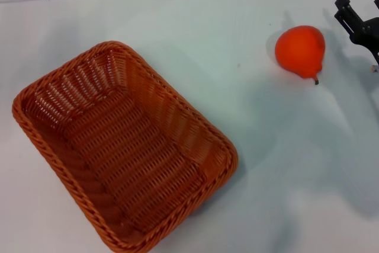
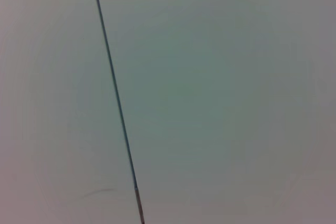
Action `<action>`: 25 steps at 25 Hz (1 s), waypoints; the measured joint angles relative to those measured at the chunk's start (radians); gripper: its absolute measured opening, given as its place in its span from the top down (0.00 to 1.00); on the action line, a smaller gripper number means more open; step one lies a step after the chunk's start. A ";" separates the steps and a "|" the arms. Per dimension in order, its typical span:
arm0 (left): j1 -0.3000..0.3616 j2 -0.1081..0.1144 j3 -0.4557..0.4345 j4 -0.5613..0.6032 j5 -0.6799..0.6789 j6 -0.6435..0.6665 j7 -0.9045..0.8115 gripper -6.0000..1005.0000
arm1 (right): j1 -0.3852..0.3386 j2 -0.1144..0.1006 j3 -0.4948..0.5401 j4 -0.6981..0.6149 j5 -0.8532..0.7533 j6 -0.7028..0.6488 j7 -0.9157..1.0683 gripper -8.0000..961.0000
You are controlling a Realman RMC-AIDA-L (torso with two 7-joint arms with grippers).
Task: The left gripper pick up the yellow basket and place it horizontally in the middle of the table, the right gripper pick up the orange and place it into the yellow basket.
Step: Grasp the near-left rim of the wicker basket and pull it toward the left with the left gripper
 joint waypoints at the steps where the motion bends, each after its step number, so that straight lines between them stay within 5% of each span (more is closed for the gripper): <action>1: -0.018 0.006 0.001 0.000 0.051 0.011 -0.014 0.17 | 0.000 0.000 -0.003 0.000 0.000 0.000 0.000 0.01; 9: -0.166 0.032 0.023 0.075 0.444 0.168 -0.085 0.21 | -0.005 0.000 -0.021 0.000 0.000 0.000 0.000 0.01; 19: -0.183 -0.059 0.102 0.218 0.676 0.180 -0.083 0.22 | -0.009 0.001 -0.037 0.000 -0.001 -0.004 0.002 0.01; 25: -0.182 -0.086 0.118 0.220 0.710 0.130 -0.064 0.23 | -0.004 0.002 -0.044 0.000 -0.002 -0.002 0.002 0.01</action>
